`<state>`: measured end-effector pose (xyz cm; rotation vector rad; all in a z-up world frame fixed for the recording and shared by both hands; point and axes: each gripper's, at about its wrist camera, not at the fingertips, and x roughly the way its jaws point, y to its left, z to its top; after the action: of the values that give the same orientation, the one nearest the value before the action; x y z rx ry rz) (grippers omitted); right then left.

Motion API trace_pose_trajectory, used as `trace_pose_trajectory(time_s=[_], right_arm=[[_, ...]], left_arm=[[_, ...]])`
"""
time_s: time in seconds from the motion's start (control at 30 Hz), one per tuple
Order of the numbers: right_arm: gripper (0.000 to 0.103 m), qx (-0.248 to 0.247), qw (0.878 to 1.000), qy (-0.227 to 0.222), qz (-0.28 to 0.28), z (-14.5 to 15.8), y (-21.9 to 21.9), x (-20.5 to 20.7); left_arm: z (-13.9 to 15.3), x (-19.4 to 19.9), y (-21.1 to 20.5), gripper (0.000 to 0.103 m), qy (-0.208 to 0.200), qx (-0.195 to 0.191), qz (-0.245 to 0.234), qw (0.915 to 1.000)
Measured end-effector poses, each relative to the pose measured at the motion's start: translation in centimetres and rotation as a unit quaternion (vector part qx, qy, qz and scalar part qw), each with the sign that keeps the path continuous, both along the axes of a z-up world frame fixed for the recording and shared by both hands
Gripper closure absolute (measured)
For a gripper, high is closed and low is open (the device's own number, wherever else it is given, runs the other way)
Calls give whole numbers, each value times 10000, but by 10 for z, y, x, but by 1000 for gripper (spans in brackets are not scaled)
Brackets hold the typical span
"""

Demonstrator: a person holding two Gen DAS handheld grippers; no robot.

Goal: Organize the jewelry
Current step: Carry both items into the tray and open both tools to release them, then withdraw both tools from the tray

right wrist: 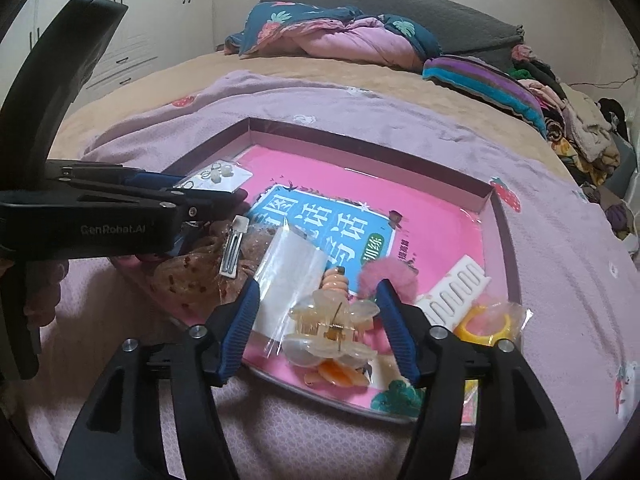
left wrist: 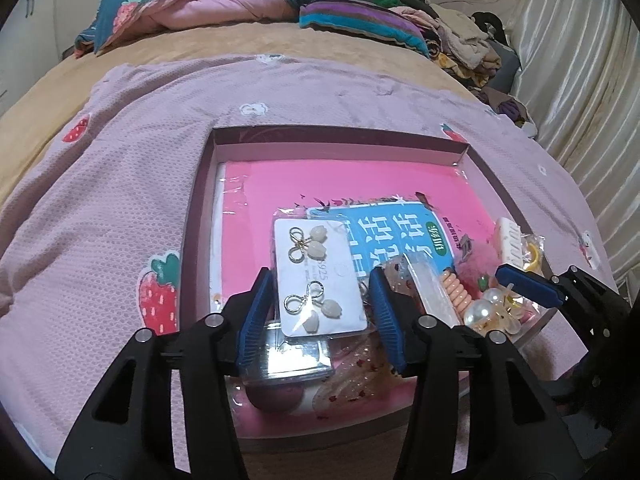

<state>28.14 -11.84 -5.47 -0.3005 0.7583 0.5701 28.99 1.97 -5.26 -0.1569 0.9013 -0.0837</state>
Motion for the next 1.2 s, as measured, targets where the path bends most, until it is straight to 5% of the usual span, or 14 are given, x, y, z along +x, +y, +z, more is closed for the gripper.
trace_pose_trajectory(time_s=[0.23,0.3,0.37,0.7,0.77,0.9,1.2], right_arm=[[32,30,10000,-84,-24,8,-6,-8],[25,42,9999,-87,-66,10,-8,-10],[19,72,9998,-105,-130,12,-10,-12],[17,100,9998,-7,-150,15,-16,-24],[7,104,9998,-12,-166,16,-17,-27],[7,233,9995,-34,-212,22,-22,-33],[6,587,9972,-276,-375,48,-40,-51]], left_arm=[[2,-1,-6,55,13,-21,-97,9999],[3,-1,-6,43,18,-45,-111,9999],[5,-3,-7,42,8,-28,-126,9999],[16,-8,-4,19,-43,-211,-54,9998],[20,-10,-4,16,-73,-254,-41,9996],[33,-17,-4,9,-202,-309,-16,9993],[66,-46,-2,10,-534,-306,62,9981]])
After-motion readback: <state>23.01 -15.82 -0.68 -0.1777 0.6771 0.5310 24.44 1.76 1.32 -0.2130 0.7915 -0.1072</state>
